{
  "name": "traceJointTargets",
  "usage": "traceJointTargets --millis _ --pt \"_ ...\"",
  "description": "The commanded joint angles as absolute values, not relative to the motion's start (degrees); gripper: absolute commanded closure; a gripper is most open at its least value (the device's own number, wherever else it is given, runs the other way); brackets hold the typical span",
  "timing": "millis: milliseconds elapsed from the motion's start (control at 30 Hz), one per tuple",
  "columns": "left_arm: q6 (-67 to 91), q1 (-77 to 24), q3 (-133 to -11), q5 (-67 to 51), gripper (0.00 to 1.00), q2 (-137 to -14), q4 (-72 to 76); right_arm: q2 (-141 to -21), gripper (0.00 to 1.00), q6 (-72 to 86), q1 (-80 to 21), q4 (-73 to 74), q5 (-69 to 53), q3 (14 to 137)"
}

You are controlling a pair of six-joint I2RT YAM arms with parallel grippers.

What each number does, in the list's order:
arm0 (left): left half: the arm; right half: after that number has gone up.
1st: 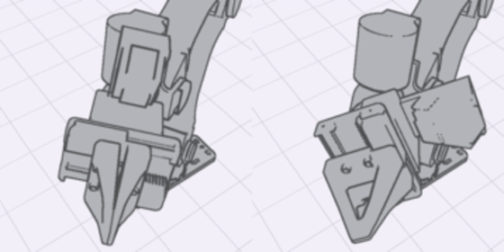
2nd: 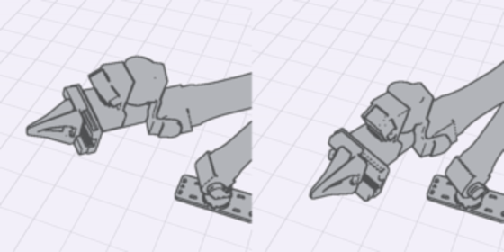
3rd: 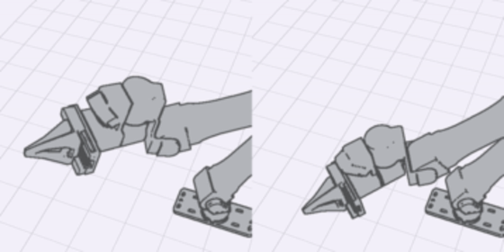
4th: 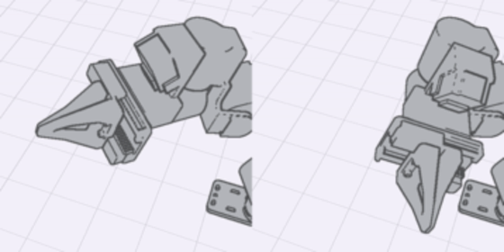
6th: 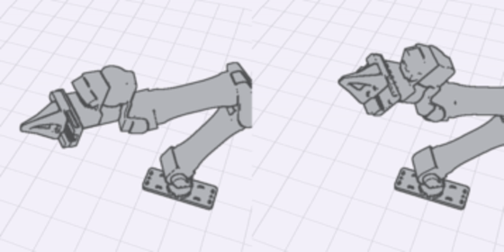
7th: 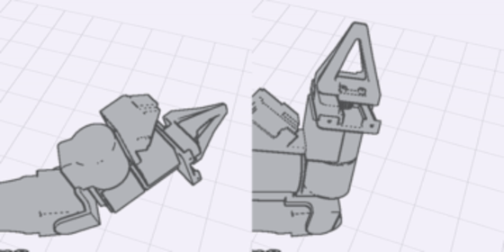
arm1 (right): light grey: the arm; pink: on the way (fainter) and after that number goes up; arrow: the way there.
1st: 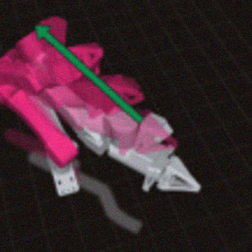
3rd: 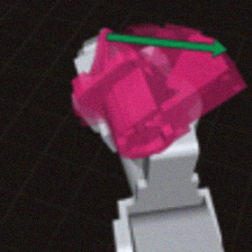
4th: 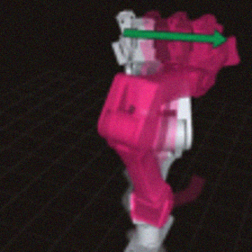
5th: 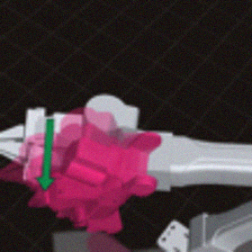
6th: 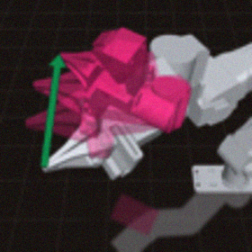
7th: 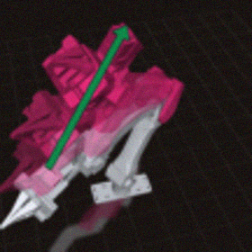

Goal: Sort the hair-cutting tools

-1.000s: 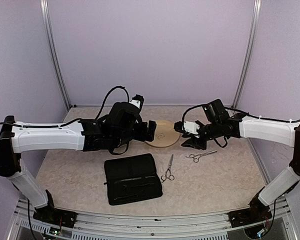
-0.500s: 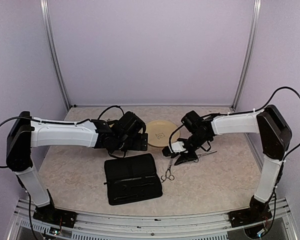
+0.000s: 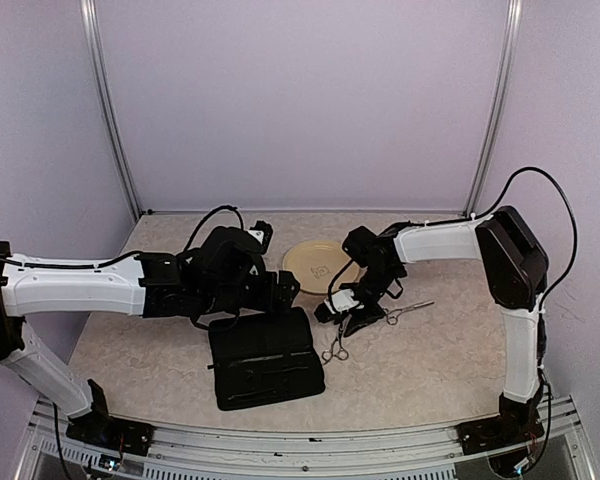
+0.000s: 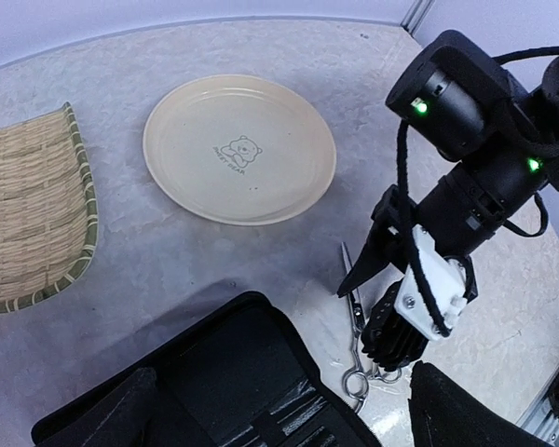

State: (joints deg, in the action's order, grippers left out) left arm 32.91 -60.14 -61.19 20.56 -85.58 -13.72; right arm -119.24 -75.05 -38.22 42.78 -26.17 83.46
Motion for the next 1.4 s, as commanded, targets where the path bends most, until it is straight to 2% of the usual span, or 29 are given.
traceJointTargets --millis 0,233,467,667,767,833,867,900,967,1100,1267,1367 --pt "31.3 -60.5 -61.4 19.1 0.11 -85.1 -12.2 -122.0 0.63 -77.2 -38.6 50.7 -24.5 85.5" --pt "26.9 -63.6 -63.1 17.2 0.13 -87.8 -12.0 -117.5 0.75 -74.3 -37.8 51.8 -24.1 78.7" --pt "21.5 -69.2 -64.4 15.1 0.23 -91.6 -15.8 -111.7 0.85 -67.4 -36.1 47.1 -23.9 68.6" --pt "15.5 -71.7 -64.8 3.8 0.37 -95.1 -13.0 -109.4 0.88 -63.5 -35.9 46.2 -26.7 64.0" --pt "13.3 -72.4 -67.9 0.5 0.46 -99.6 -14.0 -107.7 0.82 -62.5 -35.3 45.1 -28.5 63.6" --pt "11.1 -73.4 -69.7 0.4 0.48 -102.2 -14.8 -106.3 0.78 -62.0 -34.0 45.8 -31.1 65.1" --pt "10.1 -73.9 -70.3 0.5 0.48 -103.3 -15.0 -105.7 0.71 -62.0 -33.0 46.9 -33.1 66.3" --pt "9.3 -74.2 -70.7 0.8 0.47 -104.5 -15.0 -104.9 0.61 -62.4 -31.5 48.2 -35.2 67.4" --pt "7.9 -74.8 -72.2 1.2 0.46 -106.4 -15.2 -102.9 0.52 -63.6 -29.2 50.4 -39.2 68.8" --pt "6.6 -74.8 -76.1 2.7 0.48 -110.5 -17.4 -100.7 0.5 -64.0 -24.9 51.1 -44.8 70.5" --pt "5.3 -74.3 -78.6 0.7 0.61 -114.1 -18.9 -99.2 0.52 -59.3 -18.8 46.4 -53.4 70.3" --pt "5.4 -73.3 -79.8 -1.3 0.68 -115.6 -19.8 -98.1 0.54 -57.2 -17.7 43.9 -52.1 69.7"
